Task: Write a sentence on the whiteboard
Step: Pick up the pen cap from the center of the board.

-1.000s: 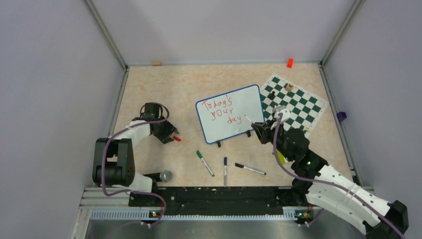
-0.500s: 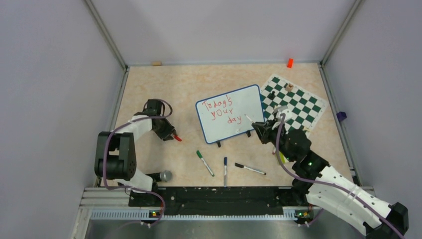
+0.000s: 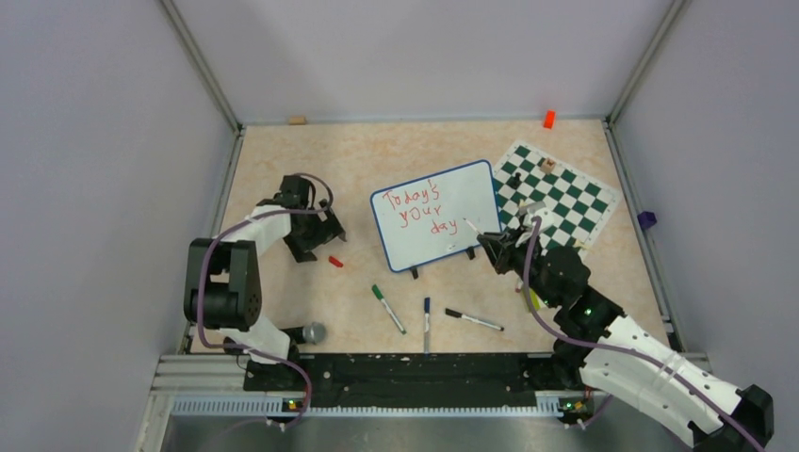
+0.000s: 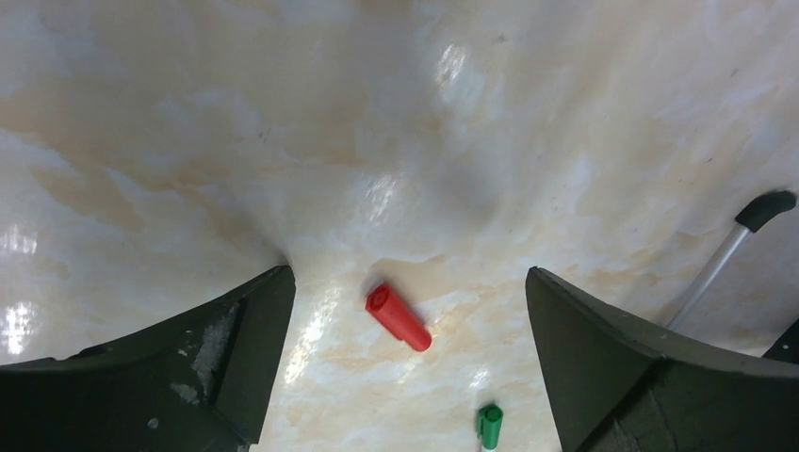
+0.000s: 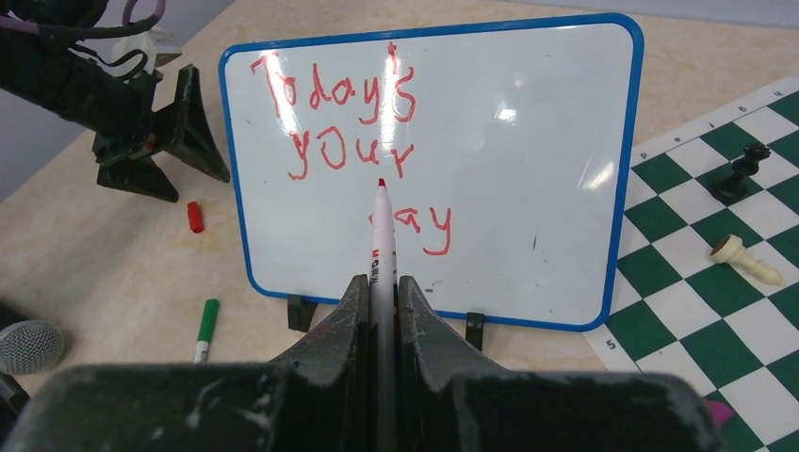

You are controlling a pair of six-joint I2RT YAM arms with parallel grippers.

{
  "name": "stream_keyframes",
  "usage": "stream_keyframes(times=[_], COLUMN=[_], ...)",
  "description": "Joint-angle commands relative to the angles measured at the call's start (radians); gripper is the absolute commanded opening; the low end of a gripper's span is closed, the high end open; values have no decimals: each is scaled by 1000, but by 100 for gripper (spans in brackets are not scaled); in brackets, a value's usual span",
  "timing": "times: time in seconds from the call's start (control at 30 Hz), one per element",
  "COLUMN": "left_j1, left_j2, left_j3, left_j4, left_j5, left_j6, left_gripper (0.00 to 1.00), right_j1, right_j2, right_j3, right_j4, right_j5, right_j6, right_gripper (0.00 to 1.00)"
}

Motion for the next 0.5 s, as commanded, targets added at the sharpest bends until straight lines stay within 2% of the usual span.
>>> stream_keyframes(times=[0.0, 0.27, 0.37, 0.47], left_j1=[-6, -32, -71, -111], left_j2=[-76, -109, -65, -29], left_j3=[-80, -55, -9, 17], left_j4=[-25, -113, -196, -223], left_j5=[-43, -97, -212, -269], left_j6=[-1, -2, -6, 1], left_gripper=[98, 98, 98, 99], right_j1=[-12, -12, -13, -14], right_j2=[-15, -17, -22, -24], right_j3=[-2, -1, -2, -1], right_j4=[37, 37, 37, 38], right_j5=[-12, -20, -24, -30], right_j6=[13, 19, 20, 23], right_gripper=[0, 0, 0, 0])
